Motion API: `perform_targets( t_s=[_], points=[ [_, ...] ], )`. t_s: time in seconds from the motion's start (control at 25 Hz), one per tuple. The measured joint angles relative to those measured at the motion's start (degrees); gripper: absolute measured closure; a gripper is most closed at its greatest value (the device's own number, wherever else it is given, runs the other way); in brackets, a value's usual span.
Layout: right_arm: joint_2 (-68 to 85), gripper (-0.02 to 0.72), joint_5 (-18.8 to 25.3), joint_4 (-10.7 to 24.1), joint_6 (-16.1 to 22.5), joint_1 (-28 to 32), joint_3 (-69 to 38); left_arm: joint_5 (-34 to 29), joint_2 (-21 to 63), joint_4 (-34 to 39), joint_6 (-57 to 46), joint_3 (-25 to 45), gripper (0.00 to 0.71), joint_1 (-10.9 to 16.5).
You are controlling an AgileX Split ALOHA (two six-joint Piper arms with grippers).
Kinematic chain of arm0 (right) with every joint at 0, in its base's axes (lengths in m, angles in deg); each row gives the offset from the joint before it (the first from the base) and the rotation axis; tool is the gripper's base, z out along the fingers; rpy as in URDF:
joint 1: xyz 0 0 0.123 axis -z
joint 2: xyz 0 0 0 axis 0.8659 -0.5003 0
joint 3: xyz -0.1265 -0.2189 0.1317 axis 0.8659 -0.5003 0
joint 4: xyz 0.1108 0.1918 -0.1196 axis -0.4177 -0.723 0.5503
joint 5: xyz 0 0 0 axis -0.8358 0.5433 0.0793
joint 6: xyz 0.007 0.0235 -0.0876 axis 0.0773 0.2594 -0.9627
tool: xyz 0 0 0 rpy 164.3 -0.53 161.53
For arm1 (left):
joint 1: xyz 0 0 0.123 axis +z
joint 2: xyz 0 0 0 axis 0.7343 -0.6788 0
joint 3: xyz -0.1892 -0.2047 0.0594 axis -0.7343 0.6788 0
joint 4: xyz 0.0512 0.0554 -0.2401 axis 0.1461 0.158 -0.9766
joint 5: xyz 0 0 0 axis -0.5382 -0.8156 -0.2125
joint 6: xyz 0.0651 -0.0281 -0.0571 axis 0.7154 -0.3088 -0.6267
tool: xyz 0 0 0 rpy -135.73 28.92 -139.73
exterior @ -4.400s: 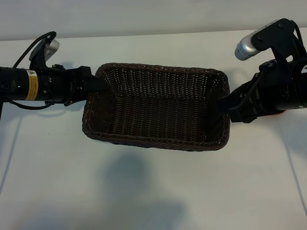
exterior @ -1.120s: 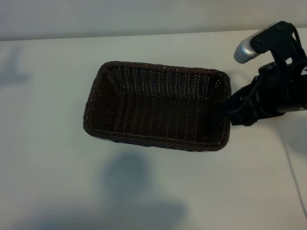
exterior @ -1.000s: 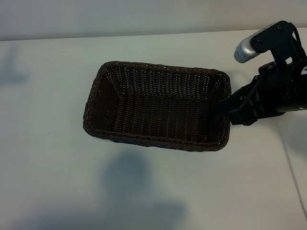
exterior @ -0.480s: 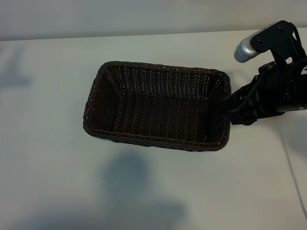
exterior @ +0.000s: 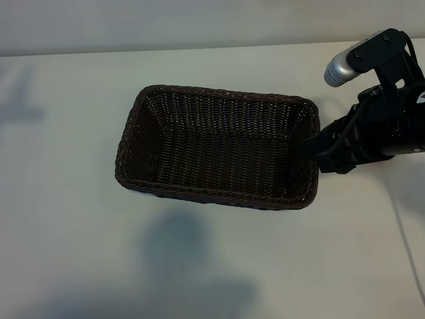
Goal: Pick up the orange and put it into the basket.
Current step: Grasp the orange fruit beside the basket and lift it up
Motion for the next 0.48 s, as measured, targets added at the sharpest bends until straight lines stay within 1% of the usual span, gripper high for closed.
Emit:
perform_targets(
  t_s=[0.48],
  points=[
    [0.0,0.109,-1.1,0.0,0.0,0.0,0.0,1.7,0.2,0.0,0.0,0.0,0.231,0.0]
  ],
)
